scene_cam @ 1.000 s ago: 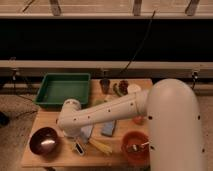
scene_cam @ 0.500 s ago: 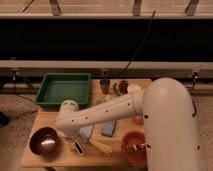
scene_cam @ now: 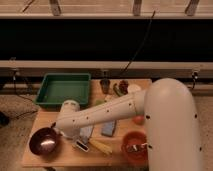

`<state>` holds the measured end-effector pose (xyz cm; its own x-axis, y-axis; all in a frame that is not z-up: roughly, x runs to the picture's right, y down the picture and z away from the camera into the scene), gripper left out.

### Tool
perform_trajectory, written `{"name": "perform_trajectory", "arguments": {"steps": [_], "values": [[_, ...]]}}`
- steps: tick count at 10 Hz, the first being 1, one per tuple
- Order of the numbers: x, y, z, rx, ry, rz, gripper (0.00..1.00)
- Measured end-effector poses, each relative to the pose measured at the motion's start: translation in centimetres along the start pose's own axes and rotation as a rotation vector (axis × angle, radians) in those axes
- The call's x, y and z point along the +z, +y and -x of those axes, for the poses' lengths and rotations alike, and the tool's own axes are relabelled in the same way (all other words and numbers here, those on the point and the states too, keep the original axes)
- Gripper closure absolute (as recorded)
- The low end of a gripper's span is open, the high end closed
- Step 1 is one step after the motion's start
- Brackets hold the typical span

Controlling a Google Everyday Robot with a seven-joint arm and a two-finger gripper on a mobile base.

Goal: Wipe tray with brush

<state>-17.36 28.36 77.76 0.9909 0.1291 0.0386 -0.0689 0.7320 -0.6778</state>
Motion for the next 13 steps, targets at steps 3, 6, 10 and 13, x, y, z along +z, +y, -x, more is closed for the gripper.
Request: {"name": "perform_trajectory", "arguments": {"steps": [3, 6, 10, 13], "values": [[-1.4, -0.7, -1.6, 0.055, -0.024, 0.013, 1.0], [-4.1, -2.5, -3.0, 0.108, -0.044, 0.001, 1.0], [-8.2, -4.5, -3.7, 0.129, -0.081, -0.034, 1.0], [-10.3, -5.4, -3.8, 0.118, -0.094, -0.063, 0.99]]}}
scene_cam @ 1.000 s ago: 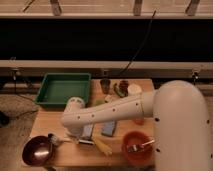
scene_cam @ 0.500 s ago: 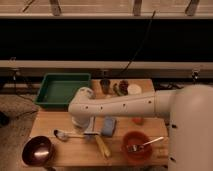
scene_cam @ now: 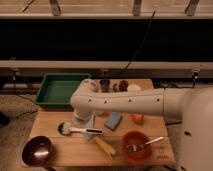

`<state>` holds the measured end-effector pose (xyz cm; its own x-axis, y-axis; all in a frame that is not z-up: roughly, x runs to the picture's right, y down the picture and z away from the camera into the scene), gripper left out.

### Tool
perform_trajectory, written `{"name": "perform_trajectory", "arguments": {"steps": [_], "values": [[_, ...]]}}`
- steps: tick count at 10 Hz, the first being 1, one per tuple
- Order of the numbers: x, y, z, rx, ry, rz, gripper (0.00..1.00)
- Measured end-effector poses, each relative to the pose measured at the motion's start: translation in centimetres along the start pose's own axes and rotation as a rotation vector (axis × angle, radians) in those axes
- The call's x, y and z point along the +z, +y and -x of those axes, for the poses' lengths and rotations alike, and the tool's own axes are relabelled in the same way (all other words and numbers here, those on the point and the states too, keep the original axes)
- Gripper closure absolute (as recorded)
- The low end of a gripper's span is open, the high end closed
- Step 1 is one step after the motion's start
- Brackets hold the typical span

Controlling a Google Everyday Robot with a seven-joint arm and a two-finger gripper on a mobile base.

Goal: Wipe tray with brush

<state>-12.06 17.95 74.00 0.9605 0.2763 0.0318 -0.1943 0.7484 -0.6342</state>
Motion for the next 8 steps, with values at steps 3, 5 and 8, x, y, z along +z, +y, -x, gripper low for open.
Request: {"name": "perform_trajectory", "arguments": {"steps": [3, 5, 8], "values": [[-0.4, 0.5, 0.6, -0.041, -0.006, -0.007, 0.74], [1.8, 1.1, 0.9, -0.058, 0.014, -0.001, 0.53], [4.3, 1.7, 1.7, -0.078, 0.031, 0.016, 0.25]]}}
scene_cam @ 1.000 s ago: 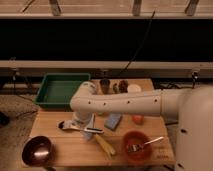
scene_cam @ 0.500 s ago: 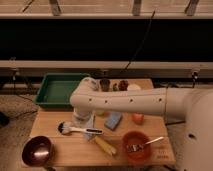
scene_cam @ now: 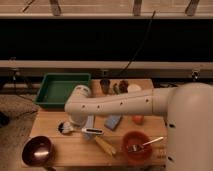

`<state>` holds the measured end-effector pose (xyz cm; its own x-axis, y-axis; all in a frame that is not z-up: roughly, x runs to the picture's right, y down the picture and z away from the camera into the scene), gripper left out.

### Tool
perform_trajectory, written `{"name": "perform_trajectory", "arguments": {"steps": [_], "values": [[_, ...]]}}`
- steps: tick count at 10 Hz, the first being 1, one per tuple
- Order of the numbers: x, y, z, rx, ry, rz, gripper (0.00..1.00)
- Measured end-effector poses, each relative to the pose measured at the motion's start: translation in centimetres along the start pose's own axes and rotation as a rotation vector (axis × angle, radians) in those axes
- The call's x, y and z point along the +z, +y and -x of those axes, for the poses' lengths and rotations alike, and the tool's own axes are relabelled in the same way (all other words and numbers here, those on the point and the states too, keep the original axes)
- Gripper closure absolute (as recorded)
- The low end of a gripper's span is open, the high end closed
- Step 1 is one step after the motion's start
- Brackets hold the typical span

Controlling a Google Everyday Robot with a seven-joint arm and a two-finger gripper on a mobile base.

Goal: Wipe tray with brush

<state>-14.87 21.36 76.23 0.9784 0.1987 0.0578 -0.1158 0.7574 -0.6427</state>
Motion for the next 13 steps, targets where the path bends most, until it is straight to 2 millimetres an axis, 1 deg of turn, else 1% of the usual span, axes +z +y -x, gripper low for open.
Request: {"name": "perform_trajectory", "arguments": {"steps": [1, 3, 5, 7, 10, 11, 13], "values": [[0.4, 0.0, 0.6, -0.01, 0.005, -0.001, 0.2], [1.2, 0.0, 1.9, -0.029, 0.013, 0.003, 0.2], [2.0, -0.5, 1.1, -0.029, 0.033, 0.007, 0.2], [2.5, -1.1, -1.2, -0.014, 0.047, 0.014, 0.2], [3.4, -1.6, -6.1, 0.034, 0.063, 0.025, 0.2], [4.0, -1.5, -7.5, 0.051, 0.072, 0.028, 0.2], [4.6, -1.1, -8.4, 0.074, 0.08, 0.03, 0.2]]}}
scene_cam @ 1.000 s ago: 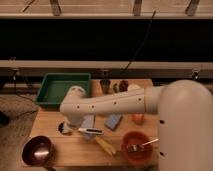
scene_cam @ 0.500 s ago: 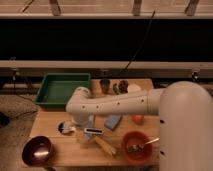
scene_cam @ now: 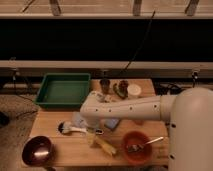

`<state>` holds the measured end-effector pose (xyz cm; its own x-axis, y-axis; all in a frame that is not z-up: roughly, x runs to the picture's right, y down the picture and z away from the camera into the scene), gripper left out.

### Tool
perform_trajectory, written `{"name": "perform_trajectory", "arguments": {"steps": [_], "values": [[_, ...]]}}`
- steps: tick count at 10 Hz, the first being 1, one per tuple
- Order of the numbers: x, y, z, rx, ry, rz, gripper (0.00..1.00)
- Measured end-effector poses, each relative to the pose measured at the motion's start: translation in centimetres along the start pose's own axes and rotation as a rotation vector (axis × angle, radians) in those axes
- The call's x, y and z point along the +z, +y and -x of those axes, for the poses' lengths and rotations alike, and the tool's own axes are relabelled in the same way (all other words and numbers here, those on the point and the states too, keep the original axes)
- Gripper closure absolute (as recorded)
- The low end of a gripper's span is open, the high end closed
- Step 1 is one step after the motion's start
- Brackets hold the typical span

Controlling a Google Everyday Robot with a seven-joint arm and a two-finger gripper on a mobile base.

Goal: Wipe tray with brush

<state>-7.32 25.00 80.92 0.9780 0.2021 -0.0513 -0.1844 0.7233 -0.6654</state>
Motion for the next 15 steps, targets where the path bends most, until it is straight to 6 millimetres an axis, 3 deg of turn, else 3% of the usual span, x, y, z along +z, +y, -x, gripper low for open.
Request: {"name": "perform_trajectory", "arguments": {"steps": [1, 3, 9, 15], "values": [[0.2, 0.0, -0.6, 0.016, 0.005, -0.006, 0.2], [0.5, 0.0, -1.4, 0.036, 0.012, -0.013, 0.33], [0.1, -0.4, -2.8, 0.068, 0.012, -0.035, 0.91], [-1.3, -1.2, -2.3, 0.075, -0.025, -0.044, 0.93]]}}
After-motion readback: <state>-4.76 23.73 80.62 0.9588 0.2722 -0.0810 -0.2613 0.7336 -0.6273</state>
